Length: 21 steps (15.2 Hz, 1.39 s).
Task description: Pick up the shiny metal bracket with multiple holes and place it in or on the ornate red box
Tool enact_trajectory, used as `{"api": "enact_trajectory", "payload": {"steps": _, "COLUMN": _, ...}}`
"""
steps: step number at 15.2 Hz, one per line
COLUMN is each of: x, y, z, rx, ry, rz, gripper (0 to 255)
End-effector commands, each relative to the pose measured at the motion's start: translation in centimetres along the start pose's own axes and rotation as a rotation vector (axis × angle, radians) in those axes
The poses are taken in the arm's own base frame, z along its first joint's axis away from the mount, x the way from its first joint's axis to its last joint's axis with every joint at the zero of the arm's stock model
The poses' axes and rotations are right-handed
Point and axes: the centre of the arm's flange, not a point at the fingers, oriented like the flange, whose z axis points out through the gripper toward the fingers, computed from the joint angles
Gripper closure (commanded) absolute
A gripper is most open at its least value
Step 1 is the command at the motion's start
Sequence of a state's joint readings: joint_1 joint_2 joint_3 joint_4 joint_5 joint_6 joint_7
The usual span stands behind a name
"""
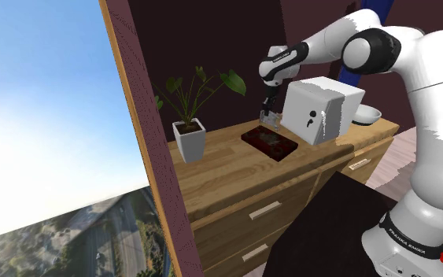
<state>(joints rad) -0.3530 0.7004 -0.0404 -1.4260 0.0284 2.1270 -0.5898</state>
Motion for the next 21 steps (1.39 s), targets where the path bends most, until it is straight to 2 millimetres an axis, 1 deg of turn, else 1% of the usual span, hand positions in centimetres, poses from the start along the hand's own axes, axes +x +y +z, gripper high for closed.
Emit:
{"api": "enact_trajectory", "payload": {"steps": 1, "x": -0.3, "y": 2.3, "z": 0.0, "rx": 0.0, "ry": 0.0, "rz": -0.001, "gripper": 255}}
{"api": "enact_trajectory", "payload": {"steps": 2, "x": -0.5, "y": 3.3, "z": 0.0, "rx": 0.0, "ry": 0.0, "rz": -0.001, "gripper": 255}}
{"api": "enact_trajectory", "payload": {"steps": 18, "x": -0.5, "y": 3.3, "z": 8.4, "rx": 0.0, "ry": 0.0, "rz": -0.001, "gripper": 255}}
{"api": "enact_trajectory", "payload": {"steps": 21, "x": -0.5, "y": 3.3, "z": 8.4, "rx": 0.0, "ry": 0.0, "rz": -0.001, "gripper": 255}}
